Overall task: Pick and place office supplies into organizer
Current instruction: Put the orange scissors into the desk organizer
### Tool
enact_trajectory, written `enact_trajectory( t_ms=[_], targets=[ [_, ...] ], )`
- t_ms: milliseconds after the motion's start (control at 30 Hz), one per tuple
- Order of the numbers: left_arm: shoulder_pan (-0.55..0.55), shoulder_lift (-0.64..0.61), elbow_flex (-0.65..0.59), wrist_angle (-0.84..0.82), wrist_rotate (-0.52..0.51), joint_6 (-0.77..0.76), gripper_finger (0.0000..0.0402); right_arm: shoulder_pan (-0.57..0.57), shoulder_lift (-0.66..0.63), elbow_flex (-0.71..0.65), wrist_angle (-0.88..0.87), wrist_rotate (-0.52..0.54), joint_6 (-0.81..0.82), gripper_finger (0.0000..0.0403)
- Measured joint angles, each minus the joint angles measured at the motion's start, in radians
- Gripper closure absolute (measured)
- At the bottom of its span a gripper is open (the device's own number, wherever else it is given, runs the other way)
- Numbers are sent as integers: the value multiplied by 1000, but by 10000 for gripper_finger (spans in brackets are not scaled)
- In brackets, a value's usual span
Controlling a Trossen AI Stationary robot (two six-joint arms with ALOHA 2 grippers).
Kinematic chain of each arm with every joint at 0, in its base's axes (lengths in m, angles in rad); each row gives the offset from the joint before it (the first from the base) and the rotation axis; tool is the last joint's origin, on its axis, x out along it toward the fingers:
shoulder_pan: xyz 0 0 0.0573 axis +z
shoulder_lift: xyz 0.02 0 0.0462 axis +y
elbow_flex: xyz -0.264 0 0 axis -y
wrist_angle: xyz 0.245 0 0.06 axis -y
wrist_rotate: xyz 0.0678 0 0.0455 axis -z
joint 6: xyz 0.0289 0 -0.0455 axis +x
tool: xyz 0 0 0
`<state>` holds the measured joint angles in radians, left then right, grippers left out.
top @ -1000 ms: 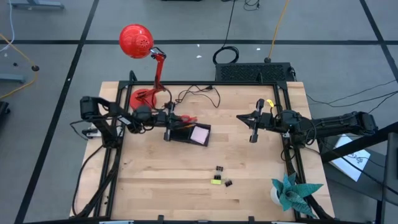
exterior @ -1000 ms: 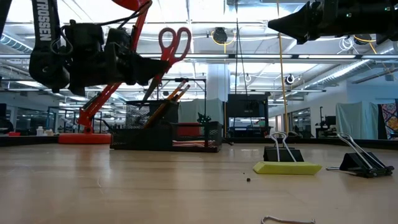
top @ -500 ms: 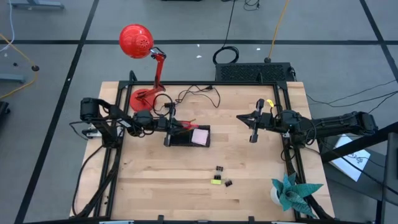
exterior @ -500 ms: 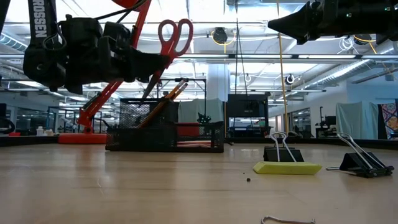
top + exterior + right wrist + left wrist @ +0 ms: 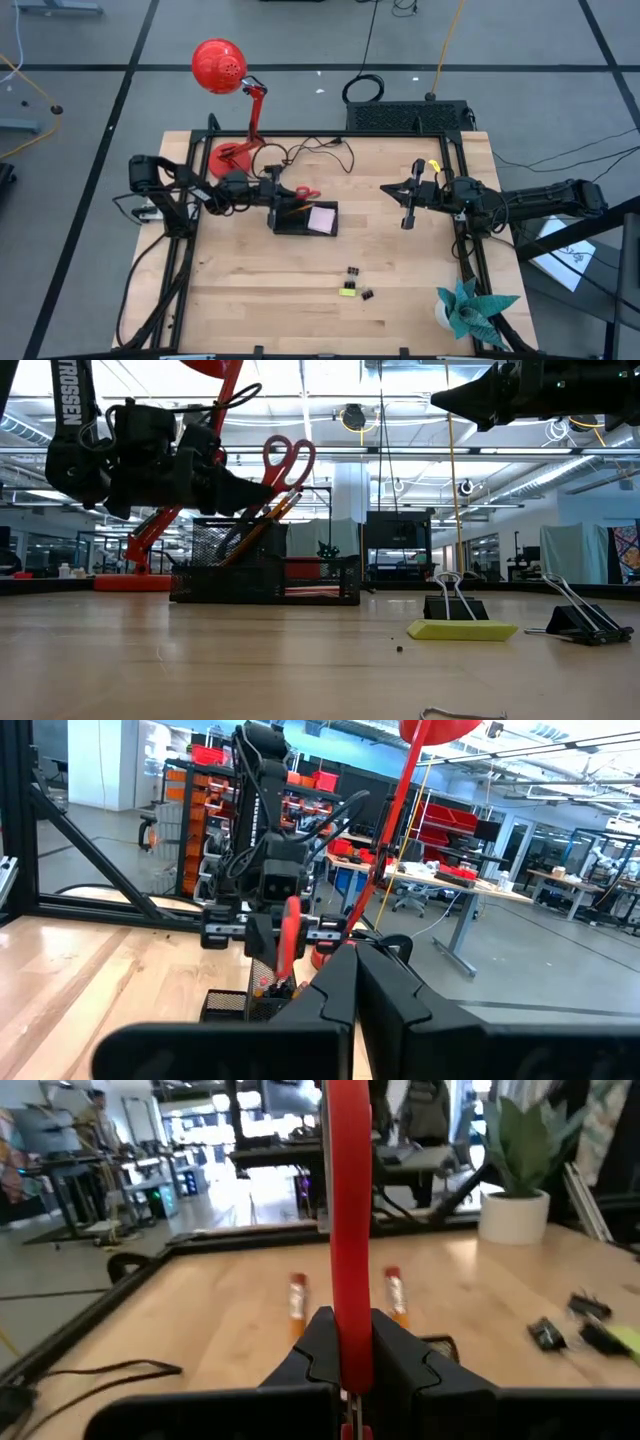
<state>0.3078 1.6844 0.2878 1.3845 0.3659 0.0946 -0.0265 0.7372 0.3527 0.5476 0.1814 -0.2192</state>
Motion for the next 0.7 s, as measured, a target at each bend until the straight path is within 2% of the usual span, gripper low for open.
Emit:
enact_trajectory(
  t_ms=[233, 500, 700],
  targets=[
    [-10, -2, 2, -76, -6, 1, 382, 0, 0, 0, 0, 0, 0, 399],
    [-10, -2, 2, -88, -13, -22, 380, 0, 0, 0, 0, 0, -1, 399],
    [-10, -2, 2, -96, -2, -29, 326, 0, 0, 0, 1, 0, -1, 399]
  ],
)
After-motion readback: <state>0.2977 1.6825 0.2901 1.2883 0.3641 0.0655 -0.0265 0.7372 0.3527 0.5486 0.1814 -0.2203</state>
